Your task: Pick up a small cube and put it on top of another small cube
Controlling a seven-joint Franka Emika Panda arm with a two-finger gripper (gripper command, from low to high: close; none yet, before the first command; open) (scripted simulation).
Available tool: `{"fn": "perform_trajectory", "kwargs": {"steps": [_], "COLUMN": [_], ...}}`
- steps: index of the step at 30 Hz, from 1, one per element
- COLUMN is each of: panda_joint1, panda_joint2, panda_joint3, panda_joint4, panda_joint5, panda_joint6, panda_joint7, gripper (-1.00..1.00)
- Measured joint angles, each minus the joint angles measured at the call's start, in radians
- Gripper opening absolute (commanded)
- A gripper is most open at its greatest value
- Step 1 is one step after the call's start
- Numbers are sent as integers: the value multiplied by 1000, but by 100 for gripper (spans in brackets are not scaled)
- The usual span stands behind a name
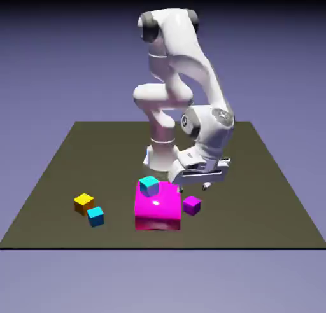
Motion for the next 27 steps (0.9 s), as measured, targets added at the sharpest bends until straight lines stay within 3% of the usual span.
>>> {"fn": "perform_trajectory", "kwargs": {"steps": [27], "panda_joint1": [-127], "panda_joint2": [979], "panda_joint3": [495], "panda_joint4": [652], "panda_joint5": [-436], "panda_joint6": [-1138], "panda_joint7": [202], "gripper": [0]}}
